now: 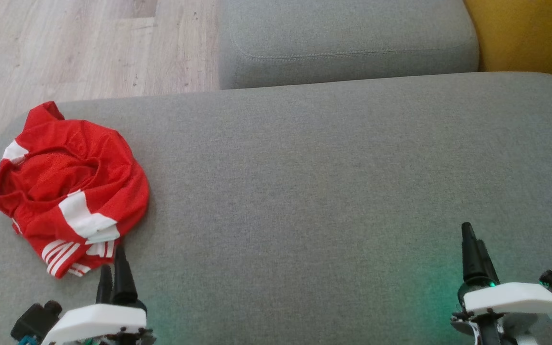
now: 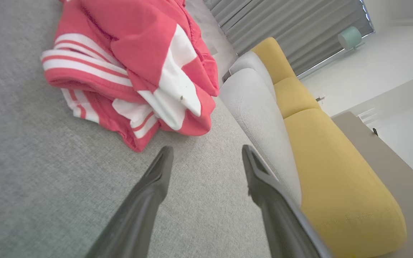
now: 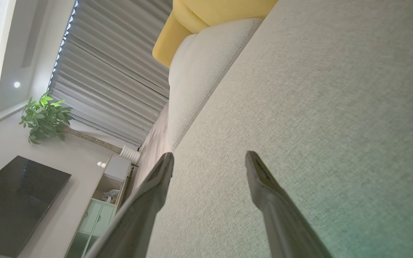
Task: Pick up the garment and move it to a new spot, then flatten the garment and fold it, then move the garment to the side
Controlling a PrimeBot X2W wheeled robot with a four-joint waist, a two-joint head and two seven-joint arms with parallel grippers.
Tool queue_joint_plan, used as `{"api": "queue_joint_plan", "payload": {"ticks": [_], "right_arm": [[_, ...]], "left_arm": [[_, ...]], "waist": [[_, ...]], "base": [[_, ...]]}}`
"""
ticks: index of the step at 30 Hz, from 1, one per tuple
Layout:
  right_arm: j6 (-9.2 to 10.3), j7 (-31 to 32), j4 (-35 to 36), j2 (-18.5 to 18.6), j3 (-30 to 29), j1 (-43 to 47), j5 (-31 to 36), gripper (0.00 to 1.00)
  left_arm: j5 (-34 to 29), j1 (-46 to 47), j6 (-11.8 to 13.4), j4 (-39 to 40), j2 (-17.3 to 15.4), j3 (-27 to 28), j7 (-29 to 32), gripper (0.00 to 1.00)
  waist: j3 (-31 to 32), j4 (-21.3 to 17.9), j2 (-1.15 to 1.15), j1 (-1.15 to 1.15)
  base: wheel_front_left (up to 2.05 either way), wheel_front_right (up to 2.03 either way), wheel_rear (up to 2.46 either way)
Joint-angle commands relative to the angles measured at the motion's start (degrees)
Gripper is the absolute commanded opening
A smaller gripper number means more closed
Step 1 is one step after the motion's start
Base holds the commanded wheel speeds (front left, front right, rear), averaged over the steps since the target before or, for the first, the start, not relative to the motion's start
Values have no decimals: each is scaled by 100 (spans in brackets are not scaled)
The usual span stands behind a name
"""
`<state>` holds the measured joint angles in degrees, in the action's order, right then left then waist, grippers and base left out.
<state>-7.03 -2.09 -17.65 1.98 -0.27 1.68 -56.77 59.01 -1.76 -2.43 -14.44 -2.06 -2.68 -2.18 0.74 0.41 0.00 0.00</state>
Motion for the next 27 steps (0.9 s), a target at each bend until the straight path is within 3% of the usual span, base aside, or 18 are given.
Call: {"api": "queue_joint_plan", "payload": {"ticks": [1, 27], "right_arm": [[-20, -90, 232, 49, 113, -309, 237, 100], [-29, -512, 396, 63, 485, -375, 2044, 100]], "left_arm": [[-244, 227, 31, 235, -48, 4, -89, 100], [-1997, 217, 281, 494, -60, -315, -508, 100]], "waist": [[6, 1, 0, 0], [84, 54, 0, 0]], "base": [[0, 0, 0], [0, 0, 0]]}}
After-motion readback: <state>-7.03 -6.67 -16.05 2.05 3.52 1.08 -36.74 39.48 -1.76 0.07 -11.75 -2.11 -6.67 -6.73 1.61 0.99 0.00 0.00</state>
